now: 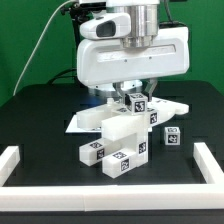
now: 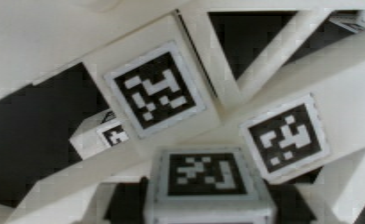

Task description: Assemble chair

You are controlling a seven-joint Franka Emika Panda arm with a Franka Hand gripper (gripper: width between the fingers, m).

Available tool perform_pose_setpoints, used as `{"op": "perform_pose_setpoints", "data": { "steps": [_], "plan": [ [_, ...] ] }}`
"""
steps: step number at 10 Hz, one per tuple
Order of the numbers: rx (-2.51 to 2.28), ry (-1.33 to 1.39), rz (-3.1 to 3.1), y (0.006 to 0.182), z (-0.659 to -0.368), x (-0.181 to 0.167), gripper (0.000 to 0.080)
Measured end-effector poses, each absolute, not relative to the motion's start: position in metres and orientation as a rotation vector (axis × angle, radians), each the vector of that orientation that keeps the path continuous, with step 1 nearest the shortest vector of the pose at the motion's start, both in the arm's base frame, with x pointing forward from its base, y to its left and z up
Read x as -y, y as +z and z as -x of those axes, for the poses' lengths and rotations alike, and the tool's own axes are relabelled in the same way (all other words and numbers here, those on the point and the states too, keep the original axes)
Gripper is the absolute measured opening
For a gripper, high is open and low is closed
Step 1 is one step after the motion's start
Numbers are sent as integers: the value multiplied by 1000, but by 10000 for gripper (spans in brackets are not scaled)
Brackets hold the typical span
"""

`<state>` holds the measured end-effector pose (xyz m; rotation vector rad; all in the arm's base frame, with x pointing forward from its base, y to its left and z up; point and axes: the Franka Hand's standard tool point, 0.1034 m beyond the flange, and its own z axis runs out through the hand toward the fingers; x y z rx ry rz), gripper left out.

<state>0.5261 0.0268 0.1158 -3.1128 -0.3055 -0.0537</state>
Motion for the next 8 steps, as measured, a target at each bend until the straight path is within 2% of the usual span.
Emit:
{"op": "perform_pose_setpoints", "data": {
  "steps": [7,8],
  "plan": [
    [-1001,-94,2906,115,-531,-24,284],
    [-1058,-89,2865,115,-531,-23,284]
  ]
}}
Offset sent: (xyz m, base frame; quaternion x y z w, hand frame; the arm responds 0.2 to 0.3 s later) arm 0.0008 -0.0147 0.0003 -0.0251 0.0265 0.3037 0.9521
